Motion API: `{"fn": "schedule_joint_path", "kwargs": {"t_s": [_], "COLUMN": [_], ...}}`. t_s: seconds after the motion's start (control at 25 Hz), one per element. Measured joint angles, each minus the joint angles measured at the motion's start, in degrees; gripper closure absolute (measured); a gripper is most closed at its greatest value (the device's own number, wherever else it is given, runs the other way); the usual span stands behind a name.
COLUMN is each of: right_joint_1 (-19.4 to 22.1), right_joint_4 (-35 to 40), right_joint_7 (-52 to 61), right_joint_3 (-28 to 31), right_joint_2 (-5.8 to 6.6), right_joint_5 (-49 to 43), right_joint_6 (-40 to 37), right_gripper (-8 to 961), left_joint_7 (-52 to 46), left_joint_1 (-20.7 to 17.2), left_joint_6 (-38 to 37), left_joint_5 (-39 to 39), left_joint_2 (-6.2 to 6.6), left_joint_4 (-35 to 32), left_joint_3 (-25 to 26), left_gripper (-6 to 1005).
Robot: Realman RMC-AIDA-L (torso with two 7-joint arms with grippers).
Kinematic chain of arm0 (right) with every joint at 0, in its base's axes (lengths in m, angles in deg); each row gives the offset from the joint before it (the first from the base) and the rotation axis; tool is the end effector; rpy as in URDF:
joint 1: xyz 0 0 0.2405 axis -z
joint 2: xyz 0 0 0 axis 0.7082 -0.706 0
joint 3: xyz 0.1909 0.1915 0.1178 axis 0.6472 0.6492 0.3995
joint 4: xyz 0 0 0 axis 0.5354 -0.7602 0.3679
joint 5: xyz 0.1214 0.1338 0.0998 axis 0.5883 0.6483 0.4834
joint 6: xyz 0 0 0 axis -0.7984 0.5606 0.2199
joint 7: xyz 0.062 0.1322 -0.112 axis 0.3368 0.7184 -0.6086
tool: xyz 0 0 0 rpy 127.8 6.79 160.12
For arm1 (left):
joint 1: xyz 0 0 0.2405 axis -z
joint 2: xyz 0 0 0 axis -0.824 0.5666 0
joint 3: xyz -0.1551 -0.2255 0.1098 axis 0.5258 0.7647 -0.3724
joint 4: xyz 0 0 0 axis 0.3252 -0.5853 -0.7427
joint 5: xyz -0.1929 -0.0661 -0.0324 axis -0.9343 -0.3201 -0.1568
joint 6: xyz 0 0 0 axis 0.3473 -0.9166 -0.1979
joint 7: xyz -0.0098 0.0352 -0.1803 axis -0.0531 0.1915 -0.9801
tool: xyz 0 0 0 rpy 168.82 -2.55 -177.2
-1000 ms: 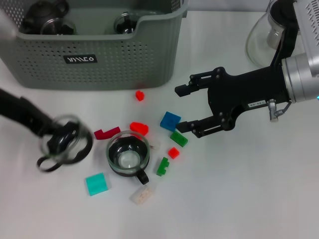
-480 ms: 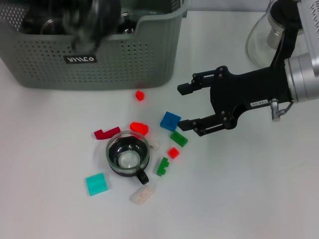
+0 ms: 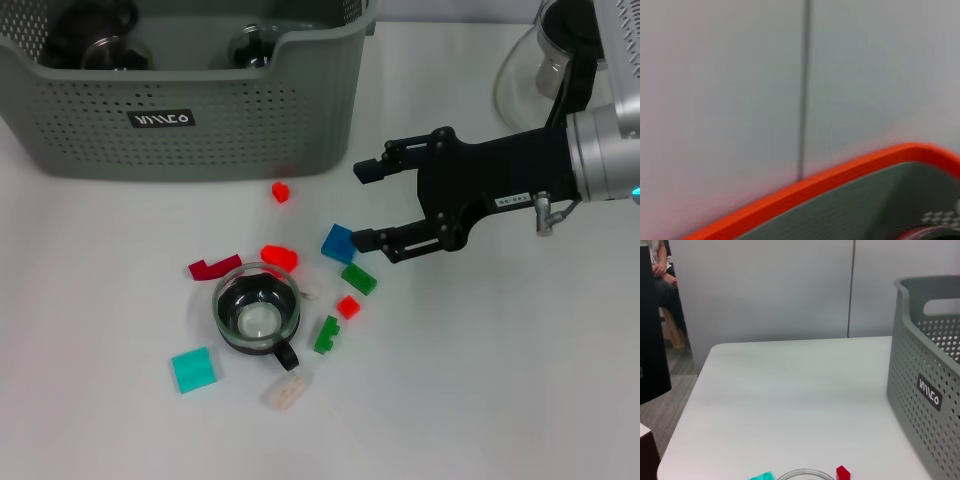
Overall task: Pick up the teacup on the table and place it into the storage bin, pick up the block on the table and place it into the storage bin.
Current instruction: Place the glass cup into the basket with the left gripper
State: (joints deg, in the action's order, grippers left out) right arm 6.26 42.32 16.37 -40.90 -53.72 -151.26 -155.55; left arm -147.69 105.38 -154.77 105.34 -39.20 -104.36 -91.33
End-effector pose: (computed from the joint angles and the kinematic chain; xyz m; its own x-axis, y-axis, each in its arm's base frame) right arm 0.1776 0.3701 -0.0960 0.9582 -0.0187 -0.2855 -0.0282 -0.9992 -0.0292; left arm -0.2177 0.5257 0.1193 0.7455 0.5352 0.3972 0.6547 -0.4764 -0.5869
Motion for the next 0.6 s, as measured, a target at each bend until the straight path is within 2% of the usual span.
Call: {"fn": "schedule_joint_path", "kwargs": {"t_s": [0.16, 0.28, 0.6], "right_joint_1": [-0.42, -0.52, -0.98], "right_joint_4": [-0.68, -0.7, -0.74], "right_joint_7": [0.13, 0.79, 0.99], "right_joint_3": [0.01, 0.06, 0.0], "right_joint_2": [0.0, 0.01, 0.04], "right_joint_5": [0.05, 0.07, 0.07], "right_joint_6": [0.34, 0.71, 1.49], "right_gripper": [151, 151, 150], "left_joint_7": [0.55, 0.54, 0.21], "left_joint_1": [2.38, 2.61, 3.16], "left_joint_6": [8.24, 13.37, 17.56], "left_joint_5": [5.46, 7.66, 11.6], "left_joint_2": [-0.1, -0.81, -2.37], "left_joint_4": [6.7, 9.14, 11.85], "left_joint_3": [-1.73, -5.09, -8.84], "left_gripper": [957, 957, 957]}}
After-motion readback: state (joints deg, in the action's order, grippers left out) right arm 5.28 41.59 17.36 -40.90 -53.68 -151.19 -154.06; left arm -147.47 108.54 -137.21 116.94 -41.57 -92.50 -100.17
